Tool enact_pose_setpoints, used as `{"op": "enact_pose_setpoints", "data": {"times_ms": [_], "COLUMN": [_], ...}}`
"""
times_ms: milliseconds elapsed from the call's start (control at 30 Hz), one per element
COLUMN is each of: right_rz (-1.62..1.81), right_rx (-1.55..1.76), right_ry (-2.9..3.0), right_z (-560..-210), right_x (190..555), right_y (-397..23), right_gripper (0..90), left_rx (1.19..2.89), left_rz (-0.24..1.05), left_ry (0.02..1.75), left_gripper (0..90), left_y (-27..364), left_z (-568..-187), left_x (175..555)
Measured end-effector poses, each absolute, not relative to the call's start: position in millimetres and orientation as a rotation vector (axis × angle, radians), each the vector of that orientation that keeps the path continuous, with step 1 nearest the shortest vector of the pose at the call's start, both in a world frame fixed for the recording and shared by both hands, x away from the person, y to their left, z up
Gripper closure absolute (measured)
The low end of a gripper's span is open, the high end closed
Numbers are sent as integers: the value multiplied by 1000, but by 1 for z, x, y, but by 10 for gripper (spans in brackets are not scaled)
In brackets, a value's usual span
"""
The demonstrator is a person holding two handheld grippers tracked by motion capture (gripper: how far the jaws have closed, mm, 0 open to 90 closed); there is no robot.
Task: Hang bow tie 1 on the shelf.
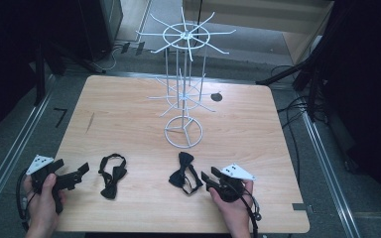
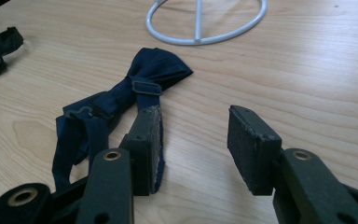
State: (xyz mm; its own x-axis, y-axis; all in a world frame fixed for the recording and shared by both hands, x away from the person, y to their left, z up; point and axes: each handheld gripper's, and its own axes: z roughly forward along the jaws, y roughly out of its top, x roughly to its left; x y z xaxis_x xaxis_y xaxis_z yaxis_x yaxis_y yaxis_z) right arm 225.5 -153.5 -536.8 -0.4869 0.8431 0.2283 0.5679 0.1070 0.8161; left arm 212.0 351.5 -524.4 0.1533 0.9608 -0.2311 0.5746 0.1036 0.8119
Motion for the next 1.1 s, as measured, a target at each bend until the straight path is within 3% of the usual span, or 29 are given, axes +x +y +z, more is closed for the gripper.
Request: {"op": "enact_pose_setpoints", "data": {"times_ms": [367, 600, 667, 867, 1100], "right_rz": [1330, 1284, 1253, 1213, 1231], "right_rx": [1347, 1349, 1361, 1315, 1290], "right_ry": [2175, 2202, 2221, 2244, 2168], "right_z": [-544, -545, -546, -546, -538], "right_x": [226, 228, 229, 230, 229], "right_y": [-131, -124, -124, -125, -131], "right_gripper": [575, 669, 747, 868, 893], "left_rx": [1571, 1571, 1571, 1569, 1565], "left_rz": [567, 566, 564, 565, 561], "left_ry": [1526, 1525, 1526, 1529, 1529], "left_gripper": [0, 0, 0, 0, 0], "left_y": [352, 352, 352, 352, 353], "left_z": [-524, -524, -524, -524, -525], "left_x": [212, 212, 212, 212, 213]}}
